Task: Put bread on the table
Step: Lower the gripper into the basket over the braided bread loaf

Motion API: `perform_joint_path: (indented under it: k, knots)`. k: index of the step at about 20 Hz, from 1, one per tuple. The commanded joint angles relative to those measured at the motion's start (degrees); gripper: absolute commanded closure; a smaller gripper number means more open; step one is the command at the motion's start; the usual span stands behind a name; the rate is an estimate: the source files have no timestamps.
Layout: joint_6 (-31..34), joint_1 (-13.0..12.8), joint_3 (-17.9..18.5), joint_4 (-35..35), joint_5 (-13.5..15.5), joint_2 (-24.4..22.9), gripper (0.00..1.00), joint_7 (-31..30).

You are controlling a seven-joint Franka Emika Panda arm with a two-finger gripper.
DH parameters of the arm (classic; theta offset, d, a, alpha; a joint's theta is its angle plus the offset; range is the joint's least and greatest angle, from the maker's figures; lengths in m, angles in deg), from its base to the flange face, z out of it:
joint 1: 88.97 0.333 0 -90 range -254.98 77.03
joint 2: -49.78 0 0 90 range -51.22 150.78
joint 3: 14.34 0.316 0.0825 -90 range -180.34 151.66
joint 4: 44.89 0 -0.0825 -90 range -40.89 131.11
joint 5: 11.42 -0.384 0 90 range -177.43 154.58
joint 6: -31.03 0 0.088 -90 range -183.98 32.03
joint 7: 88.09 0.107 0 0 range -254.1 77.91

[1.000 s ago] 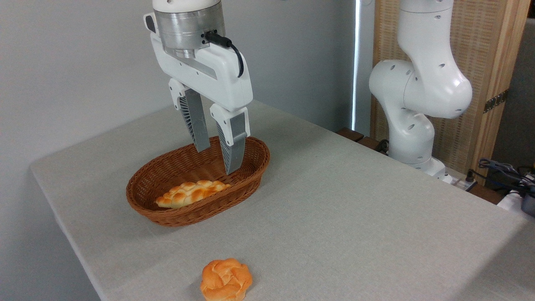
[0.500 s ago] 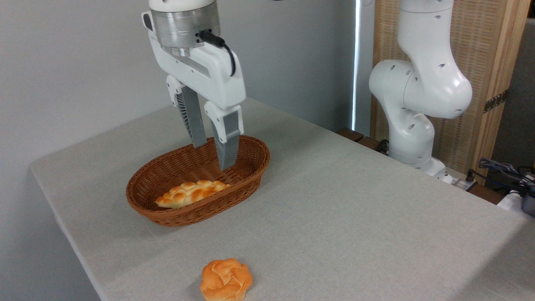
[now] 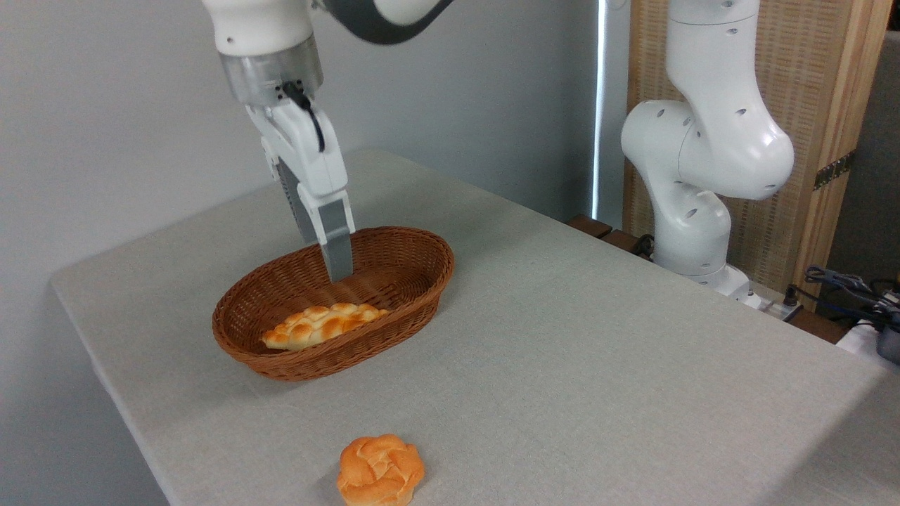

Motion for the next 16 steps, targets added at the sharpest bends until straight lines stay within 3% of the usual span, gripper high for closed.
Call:
perform_joint_path:
  k: [1,5,16]
  knots:
    - [-7.6,-0.1,-2.3,7.6,0.9,-0.9,0.0,-3.9]
    - [-15.1,-0.9,-4.4,11.6,1.0,-0.2,0.0,-7.4]
    - [-25.8,-3.2,-5.8,18.3,0.3,3.0,0.0,-7.5]
